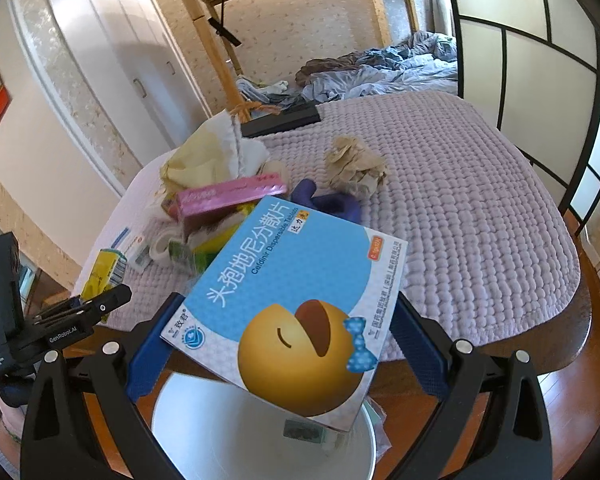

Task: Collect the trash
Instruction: 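Carry the blue box and yellow package in both grippers over the white bin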

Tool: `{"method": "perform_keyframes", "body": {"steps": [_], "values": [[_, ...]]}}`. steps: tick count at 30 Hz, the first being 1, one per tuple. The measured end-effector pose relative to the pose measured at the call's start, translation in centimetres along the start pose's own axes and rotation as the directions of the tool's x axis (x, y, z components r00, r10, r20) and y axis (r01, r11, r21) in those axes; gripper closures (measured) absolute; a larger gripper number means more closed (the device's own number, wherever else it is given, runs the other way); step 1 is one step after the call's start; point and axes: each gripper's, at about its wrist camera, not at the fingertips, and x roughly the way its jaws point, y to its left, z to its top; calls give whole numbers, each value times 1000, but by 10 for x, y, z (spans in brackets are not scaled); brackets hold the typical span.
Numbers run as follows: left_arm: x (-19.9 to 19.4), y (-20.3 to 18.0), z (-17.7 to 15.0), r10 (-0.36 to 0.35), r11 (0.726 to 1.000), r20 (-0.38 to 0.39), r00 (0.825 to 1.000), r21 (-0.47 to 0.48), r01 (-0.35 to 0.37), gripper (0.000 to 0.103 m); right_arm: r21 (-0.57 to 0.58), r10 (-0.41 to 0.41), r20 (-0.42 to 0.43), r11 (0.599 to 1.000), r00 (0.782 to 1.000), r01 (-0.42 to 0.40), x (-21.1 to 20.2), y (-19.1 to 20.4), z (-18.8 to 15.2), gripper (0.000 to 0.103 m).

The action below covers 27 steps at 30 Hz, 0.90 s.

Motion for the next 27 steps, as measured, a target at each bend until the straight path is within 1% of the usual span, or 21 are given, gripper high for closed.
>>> {"method": "perform_keyframes", "body": {"steps": [6, 10, 19, 27], "values": [[0, -10, -19, 12, 1000, -33, 999, 17, -12, 48, -42, -9, -13, 999, 1000, 9, -4, 12, -14, 6], [-2, -15, -29, 14, 1000, -47, 999, 16, -13, 48, -48, -1, -29, 999, 1000, -1, -6, 17, -26, 6], [-9, -21, -48, 33, 999, -52, 998, 29, -32, 48, -68, 4, -43, 998, 999, -7, -13, 25, -41, 6], [-17, -24, -62, 36, 999, -61, 998, 42, -33, 48, -75, 7, -54, 997, 999, -11, -20, 29, -52, 6]]}}
